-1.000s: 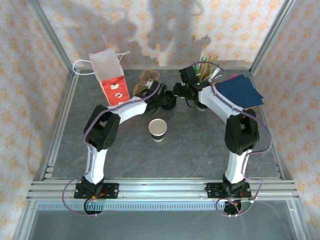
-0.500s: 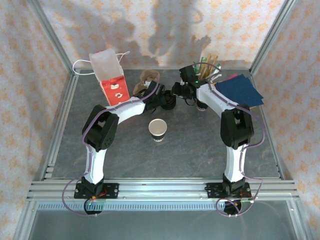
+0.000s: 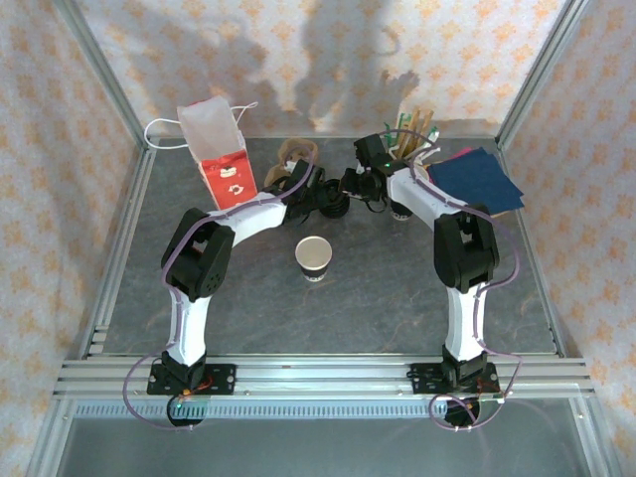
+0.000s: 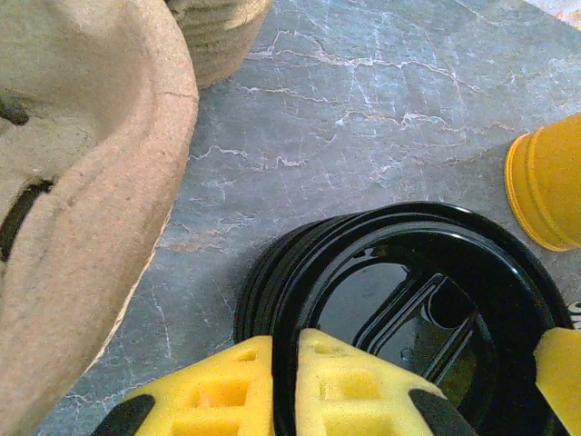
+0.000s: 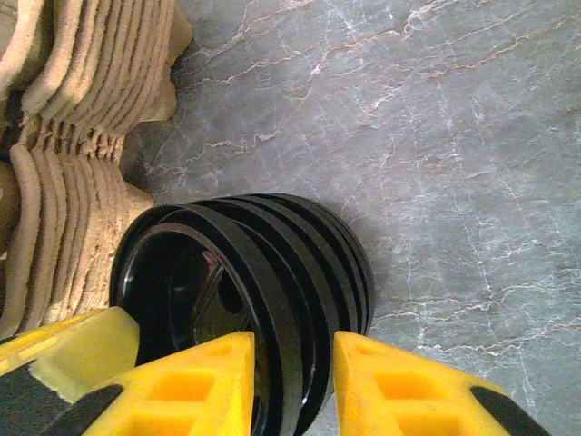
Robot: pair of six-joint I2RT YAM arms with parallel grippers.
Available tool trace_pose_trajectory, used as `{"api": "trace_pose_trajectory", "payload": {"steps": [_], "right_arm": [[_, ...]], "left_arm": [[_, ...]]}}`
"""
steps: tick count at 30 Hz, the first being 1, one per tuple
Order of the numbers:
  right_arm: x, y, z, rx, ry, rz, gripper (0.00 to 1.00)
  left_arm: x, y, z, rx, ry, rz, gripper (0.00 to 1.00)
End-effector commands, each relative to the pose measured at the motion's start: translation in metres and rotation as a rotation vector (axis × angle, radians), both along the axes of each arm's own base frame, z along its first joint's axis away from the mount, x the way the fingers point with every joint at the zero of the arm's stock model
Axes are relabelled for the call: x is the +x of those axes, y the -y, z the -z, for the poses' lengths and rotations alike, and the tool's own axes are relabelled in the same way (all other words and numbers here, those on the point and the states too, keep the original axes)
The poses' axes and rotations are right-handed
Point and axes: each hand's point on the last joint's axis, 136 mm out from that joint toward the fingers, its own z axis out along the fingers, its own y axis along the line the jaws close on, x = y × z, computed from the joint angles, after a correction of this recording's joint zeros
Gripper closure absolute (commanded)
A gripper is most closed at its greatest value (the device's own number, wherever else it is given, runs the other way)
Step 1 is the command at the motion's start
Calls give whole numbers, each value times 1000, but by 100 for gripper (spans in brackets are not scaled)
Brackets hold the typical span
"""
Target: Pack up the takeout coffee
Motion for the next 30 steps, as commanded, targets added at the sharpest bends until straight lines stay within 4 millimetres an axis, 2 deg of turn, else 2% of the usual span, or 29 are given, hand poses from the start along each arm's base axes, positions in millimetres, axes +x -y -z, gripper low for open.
{"api": "trace_pose_trajectory", "payload": {"steps": [1,9,20,24,27,28,30], "right_arm": [[6,-6,-11,20,32,-17,72],[8,-9,-13,31,34,-19,73],[12,-6,-23,17,51,-12,93],[11,-2,-29,-8,64,-8,98],[10,1,-39,-20,81,-8,100],[9,3,-44,-23,89,-8,100],[7,5,-52,-28,103,-9,100]], "left_arm": [[4,1,-25,-41,53,2,89],[5,3,-29,-53,62,8,89],[5,2,-41,-56,82,10,89],[3,1,-58,-66,109,10,84],[0,-1,-72,-73,127,13,75],[-3,-2,-88,-85,153,13,71],[-8,-4,-103,-95,175,17,64]]}}
